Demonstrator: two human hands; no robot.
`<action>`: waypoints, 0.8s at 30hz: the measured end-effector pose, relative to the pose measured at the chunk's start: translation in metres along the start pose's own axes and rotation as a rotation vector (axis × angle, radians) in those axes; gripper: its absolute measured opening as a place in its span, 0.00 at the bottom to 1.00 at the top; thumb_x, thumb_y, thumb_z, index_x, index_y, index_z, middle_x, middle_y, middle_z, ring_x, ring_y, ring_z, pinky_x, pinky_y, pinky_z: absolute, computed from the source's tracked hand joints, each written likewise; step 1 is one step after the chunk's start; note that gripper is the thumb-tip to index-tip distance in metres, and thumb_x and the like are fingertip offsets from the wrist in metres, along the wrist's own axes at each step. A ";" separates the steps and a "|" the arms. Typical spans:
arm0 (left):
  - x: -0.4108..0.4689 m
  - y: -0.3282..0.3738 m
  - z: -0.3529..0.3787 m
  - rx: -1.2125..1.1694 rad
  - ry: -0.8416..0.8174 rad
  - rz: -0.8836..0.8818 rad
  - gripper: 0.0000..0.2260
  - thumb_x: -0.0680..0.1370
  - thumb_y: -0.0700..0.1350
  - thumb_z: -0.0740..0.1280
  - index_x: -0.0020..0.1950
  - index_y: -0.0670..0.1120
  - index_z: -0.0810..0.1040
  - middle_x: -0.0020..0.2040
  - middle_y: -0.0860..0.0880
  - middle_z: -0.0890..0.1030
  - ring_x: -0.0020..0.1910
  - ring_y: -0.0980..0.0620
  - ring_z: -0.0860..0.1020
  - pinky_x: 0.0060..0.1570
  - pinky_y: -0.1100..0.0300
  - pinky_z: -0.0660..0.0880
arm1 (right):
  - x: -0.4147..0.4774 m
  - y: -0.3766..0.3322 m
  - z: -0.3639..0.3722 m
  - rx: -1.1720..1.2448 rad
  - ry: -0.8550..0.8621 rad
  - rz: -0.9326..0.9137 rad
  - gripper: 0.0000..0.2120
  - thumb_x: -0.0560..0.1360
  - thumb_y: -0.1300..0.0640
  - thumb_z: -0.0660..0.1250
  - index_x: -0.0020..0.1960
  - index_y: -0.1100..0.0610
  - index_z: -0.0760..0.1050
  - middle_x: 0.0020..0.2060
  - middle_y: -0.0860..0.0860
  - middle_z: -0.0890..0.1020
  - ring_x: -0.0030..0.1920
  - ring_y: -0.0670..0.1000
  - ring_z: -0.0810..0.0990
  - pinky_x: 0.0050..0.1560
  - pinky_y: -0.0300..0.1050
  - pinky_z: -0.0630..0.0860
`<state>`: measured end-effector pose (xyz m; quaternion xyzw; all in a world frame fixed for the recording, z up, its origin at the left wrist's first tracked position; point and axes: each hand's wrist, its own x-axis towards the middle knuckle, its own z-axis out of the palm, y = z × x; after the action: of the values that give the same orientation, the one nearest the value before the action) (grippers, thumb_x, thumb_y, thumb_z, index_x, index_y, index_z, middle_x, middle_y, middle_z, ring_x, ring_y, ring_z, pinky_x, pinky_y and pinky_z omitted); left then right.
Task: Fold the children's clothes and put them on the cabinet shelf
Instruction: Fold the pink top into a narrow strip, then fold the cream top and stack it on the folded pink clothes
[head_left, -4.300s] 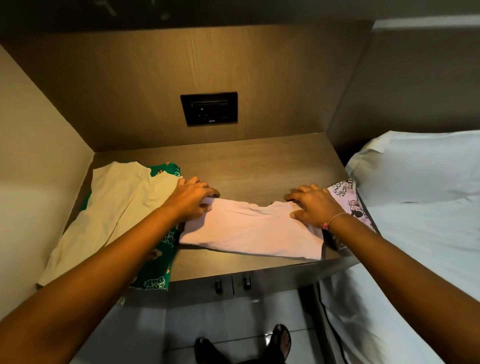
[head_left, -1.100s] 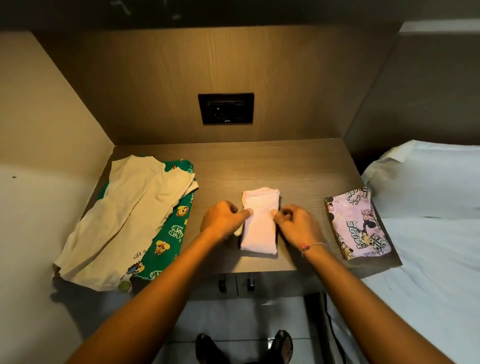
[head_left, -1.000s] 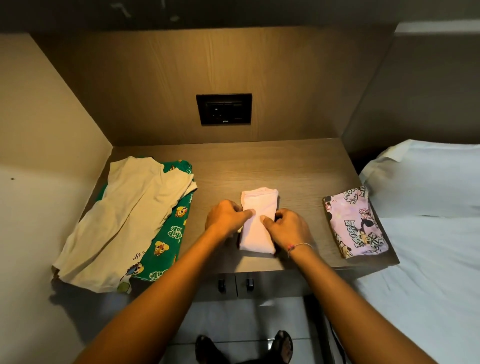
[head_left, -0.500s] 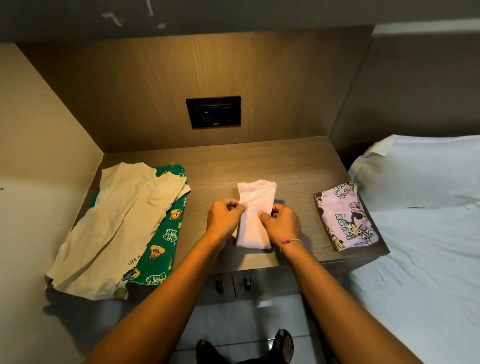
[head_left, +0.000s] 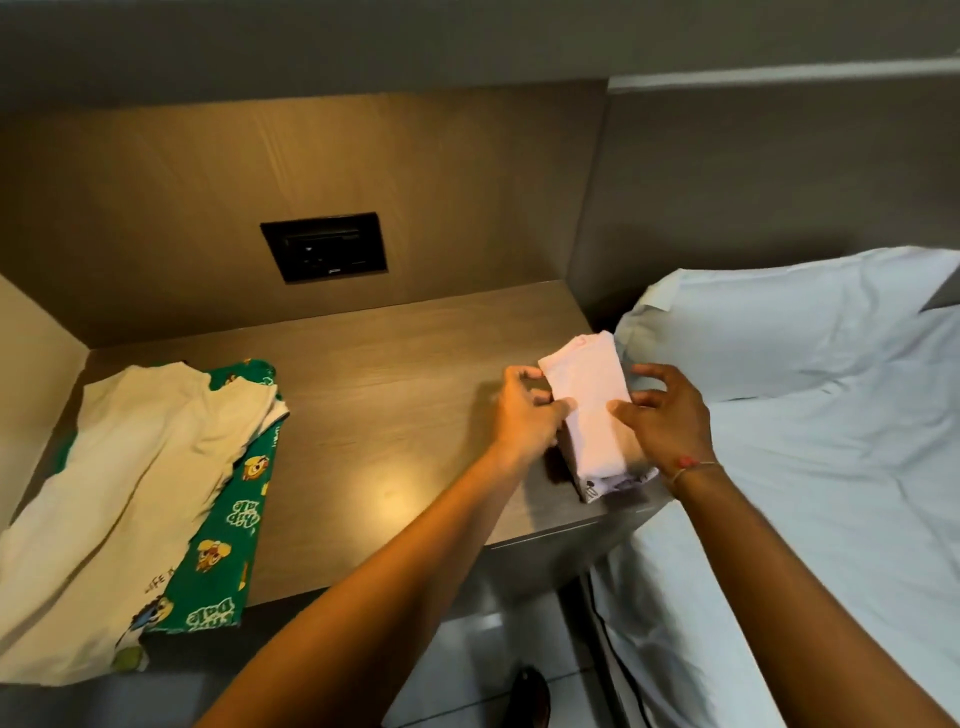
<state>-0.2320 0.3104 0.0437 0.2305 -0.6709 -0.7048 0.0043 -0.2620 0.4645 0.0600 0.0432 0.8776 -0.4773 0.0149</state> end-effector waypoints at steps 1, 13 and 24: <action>0.004 -0.002 0.009 0.091 0.014 0.000 0.20 0.72 0.38 0.74 0.57 0.47 0.67 0.51 0.42 0.81 0.49 0.43 0.81 0.38 0.53 0.79 | 0.005 0.007 -0.002 -0.065 -0.021 0.006 0.21 0.72 0.52 0.74 0.62 0.48 0.71 0.61 0.54 0.80 0.54 0.55 0.80 0.59 0.56 0.76; 0.028 -0.058 -0.012 1.332 -0.381 0.551 0.40 0.74 0.72 0.52 0.79 0.52 0.46 0.80 0.51 0.46 0.79 0.46 0.41 0.74 0.42 0.39 | 0.036 0.069 0.001 -0.798 -0.516 -0.400 0.30 0.82 0.43 0.50 0.79 0.50 0.43 0.80 0.50 0.46 0.78 0.56 0.49 0.77 0.59 0.50; -0.030 -0.041 -0.111 0.972 0.079 0.528 0.28 0.79 0.61 0.55 0.78 0.53 0.57 0.79 0.51 0.56 0.79 0.49 0.48 0.75 0.45 0.49 | 0.006 -0.006 0.031 -0.367 -0.228 -0.544 0.24 0.81 0.50 0.59 0.76 0.51 0.61 0.75 0.51 0.65 0.76 0.55 0.60 0.74 0.55 0.59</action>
<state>-0.1563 0.2194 0.0155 0.0561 -0.9532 -0.2800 0.0993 -0.2688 0.4358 0.0476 -0.2493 0.9209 -0.2995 -0.0072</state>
